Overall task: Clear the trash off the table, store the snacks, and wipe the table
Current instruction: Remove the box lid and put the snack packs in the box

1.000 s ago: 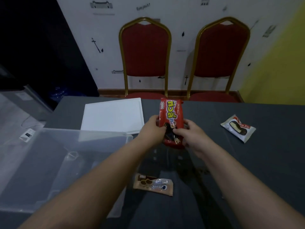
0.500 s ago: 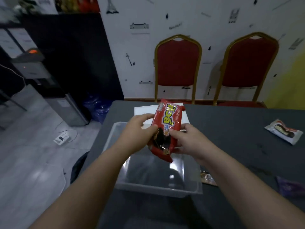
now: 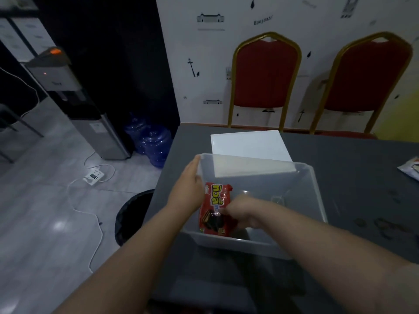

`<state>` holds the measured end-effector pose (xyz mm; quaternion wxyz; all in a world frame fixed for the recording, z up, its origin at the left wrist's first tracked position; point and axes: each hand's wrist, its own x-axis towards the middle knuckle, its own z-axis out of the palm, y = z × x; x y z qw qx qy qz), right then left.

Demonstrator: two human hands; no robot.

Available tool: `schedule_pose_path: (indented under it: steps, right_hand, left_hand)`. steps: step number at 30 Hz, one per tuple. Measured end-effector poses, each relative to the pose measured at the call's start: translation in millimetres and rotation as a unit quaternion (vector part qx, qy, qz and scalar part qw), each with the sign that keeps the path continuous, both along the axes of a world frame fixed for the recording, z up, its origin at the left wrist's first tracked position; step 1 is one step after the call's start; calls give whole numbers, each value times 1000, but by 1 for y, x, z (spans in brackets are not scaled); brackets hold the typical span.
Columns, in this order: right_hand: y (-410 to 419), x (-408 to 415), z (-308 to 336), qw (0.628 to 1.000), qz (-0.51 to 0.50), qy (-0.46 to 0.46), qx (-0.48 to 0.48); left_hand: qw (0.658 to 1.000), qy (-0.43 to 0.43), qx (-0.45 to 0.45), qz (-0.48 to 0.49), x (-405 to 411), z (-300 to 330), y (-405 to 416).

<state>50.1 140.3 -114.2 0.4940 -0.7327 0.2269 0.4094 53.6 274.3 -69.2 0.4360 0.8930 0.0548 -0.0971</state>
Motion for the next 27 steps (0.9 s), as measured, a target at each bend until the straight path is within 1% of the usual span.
schedule_pose_path:
  steps: [2, 4, 6, 9, 11, 12, 15, 16, 17, 18, 20, 21, 22, 24, 25, 27]
  right_hand:
    - [9, -1, -7, 1000, 27, -8, -1]
    - [10, -3, -15, 990, 111, -56, -68]
    - [6, -4, -20, 968, 191, -96, -129]
    - [3, -3, -19, 931, 280, -136, -192]
    - [5, -1, -15, 914, 307, -146, -222]
    - [5, 0, -14, 917, 301, -135, -222]
    - [1, 0, -6, 945, 252, -66, -195]
    - [-3, 0, -1, 950, 239, -59, -193]
    - [-7, 0, 6, 955, 220, -65, -190]
    - [-15, -2, 14, 961, 191, -84, -180]
    - [-30, -8, 30, 972, 127, -143, -135]
    - [-38, -14, 39, 976, 86, -173, -105]
    - [-48, -23, 49, 976, 36, -203, -71]
    - [-68, -38, 65, 963, -55, -264, -10]
    - [-80, -46, 73, 951, -104, -291, 9]
    - [-108, -63, 84, 919, -213, -331, 34]
  left_hand:
    - [1000, -6, -1, 1, 0, 1, 0]
    - [1000, -12, -4, -1, 0, 1, 0]
    - [1000, -17, -3, -1, 0, 1, 1]
    - [1000, -30, -5, -5, -1, 0, -1]
    - [999, -41, -5, -7, 0, 0, 0]
    - [999, -46, -6, -10, 0, 1, 0]
    - [998, -54, -2, -26, -1, -2, 0]
    - [998, -54, 6, -26, -1, -3, 0]
    - [998, -55, 30, -25, 0, -5, 2]
    - [995, -65, 75, -32, 1, -6, 0]
    - [975, -110, 185, -50, -3, -6, -7]
    - [970, -130, 198, -62, -6, -2, -15]
    - [971, -138, 174, -84, -11, 4, -27]
    - [982, -114, 70, -134, -21, 18, -57]
    - [981, -97, 23, -167, -25, 23, -74]
    - [967, -92, -34, -234, -35, 30, -109]
